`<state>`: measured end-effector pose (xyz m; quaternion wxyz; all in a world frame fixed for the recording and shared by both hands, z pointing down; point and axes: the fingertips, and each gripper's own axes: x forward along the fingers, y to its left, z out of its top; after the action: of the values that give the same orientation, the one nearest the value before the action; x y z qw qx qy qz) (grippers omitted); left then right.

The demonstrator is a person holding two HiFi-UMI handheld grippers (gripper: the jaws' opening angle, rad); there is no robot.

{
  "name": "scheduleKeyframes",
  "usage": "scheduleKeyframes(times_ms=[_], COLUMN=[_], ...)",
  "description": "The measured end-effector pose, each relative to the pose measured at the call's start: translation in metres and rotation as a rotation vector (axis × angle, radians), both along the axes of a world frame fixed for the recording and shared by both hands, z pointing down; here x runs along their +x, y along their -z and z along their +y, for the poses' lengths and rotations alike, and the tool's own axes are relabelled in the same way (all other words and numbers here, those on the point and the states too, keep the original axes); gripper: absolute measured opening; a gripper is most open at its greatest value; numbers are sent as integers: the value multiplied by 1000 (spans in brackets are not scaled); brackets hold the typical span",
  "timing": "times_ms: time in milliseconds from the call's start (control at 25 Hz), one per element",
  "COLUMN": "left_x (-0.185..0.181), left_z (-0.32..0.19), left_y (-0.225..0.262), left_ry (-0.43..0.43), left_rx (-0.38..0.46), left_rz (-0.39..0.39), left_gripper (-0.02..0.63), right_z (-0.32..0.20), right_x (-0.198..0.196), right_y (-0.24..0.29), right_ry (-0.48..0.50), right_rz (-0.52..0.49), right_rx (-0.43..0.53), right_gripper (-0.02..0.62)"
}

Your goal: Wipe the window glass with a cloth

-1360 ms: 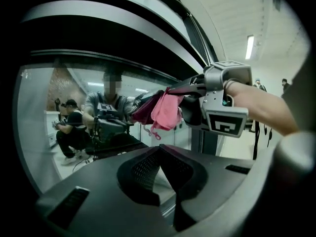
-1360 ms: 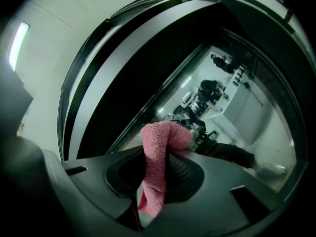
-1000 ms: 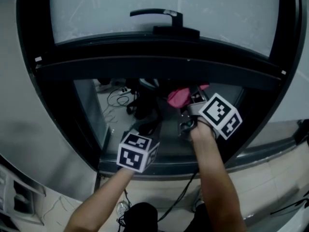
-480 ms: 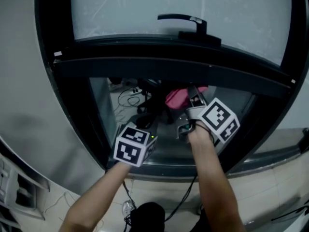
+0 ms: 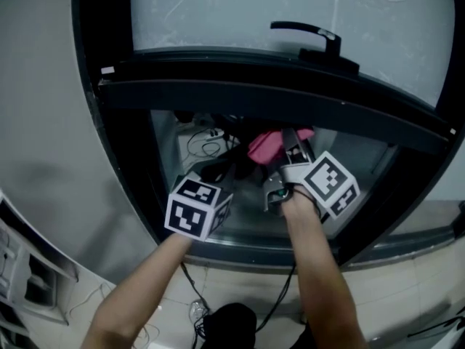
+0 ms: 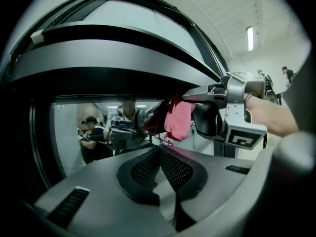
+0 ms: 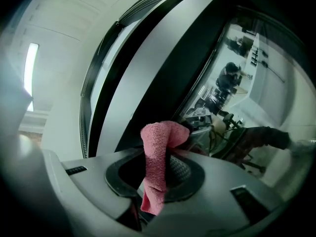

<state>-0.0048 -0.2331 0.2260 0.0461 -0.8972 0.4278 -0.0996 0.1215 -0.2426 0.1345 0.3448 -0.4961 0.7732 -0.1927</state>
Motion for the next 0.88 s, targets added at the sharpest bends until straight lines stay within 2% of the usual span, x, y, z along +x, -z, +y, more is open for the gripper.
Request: scheduleKeyframes(times_ms=[160,400,560,880], left_x=[-13,-12,-6,-3], left_z=[-6,-4,1,2], left_y=[3,12,-15,-76], left_ry=[19,17,2,1], left_rx=[10,5,-38,-124], left_rz=[-46,-1,8,8], left_gripper=[0,0,0,0], right_z=[-2,-4,-7,-14], right_x=[-5,-5,-2,9], right_y=[0,-8,-28,-93], right_ry=[6,-20,-39,-68], right_rz=[-7,8,28,-4], right_rx=[5,-2,-17,-82], right_gripper=[61,61,61,61])
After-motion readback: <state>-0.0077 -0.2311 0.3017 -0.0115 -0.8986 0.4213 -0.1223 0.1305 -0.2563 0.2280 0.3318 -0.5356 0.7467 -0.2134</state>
